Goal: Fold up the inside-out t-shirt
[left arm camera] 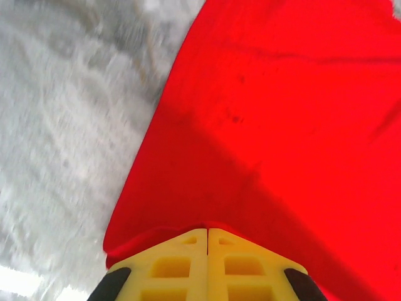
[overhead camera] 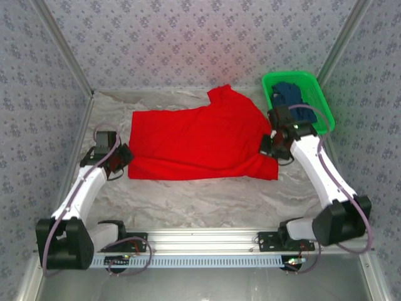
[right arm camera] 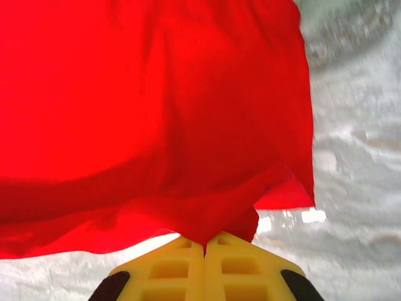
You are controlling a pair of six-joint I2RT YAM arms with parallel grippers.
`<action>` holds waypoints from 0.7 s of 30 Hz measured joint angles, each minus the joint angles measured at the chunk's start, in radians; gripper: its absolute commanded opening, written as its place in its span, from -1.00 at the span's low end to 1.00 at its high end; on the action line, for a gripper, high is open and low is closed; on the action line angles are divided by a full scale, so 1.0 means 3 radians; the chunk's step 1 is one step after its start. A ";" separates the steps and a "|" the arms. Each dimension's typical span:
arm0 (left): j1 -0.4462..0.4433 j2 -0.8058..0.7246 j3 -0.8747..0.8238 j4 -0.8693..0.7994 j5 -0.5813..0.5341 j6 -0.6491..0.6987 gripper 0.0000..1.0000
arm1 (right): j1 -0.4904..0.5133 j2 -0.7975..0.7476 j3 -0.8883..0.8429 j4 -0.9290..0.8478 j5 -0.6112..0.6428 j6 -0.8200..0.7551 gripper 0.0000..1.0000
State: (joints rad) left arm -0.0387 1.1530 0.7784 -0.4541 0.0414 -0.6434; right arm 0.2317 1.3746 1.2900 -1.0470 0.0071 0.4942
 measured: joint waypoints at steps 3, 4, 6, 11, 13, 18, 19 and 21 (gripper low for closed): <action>0.0003 0.0287 0.0131 0.0173 -0.0029 0.0028 -1.00 | -0.0048 0.0364 0.0212 0.0148 -0.0006 -0.0113 -1.00; 0.0005 0.0373 0.0160 0.0219 -0.0031 0.0036 -1.00 | -0.0056 0.0460 0.0259 0.0184 -0.0010 -0.0137 -1.00; 0.0006 0.0554 0.0209 0.0315 -0.0031 0.0047 -1.00 | -0.0066 0.0698 0.0378 0.0261 -0.0011 -0.0188 -1.00; 0.0025 0.0744 0.0289 0.0371 -0.0057 0.0100 -1.00 | -0.0067 0.1164 0.0608 0.0390 -0.0025 -0.0285 -0.99; 0.0052 0.0745 0.0309 0.0388 -0.0070 0.0111 -1.00 | -0.0067 0.1283 0.0674 0.0421 -0.0024 -0.0315 -0.99; 0.0088 0.0745 0.0315 0.0404 -0.0108 0.0112 -1.00 | -0.0067 0.1479 0.0880 0.0448 -0.0024 -0.0371 -0.98; 0.0089 0.0745 0.0315 0.0406 -0.0108 0.0112 -1.00 | -0.0067 0.1498 0.0924 0.0449 -0.0024 -0.0384 -0.99; 0.0088 0.0745 0.0315 0.0408 -0.0107 0.0112 -1.00 | -0.0067 0.1548 0.1044 0.0443 -0.0023 -0.0412 -0.98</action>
State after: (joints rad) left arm -0.0124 1.3766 0.8730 -0.3317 0.0093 -0.6098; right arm 0.2115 1.8389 1.6032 -0.9142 0.0002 0.3706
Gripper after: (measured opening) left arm 0.039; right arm 0.061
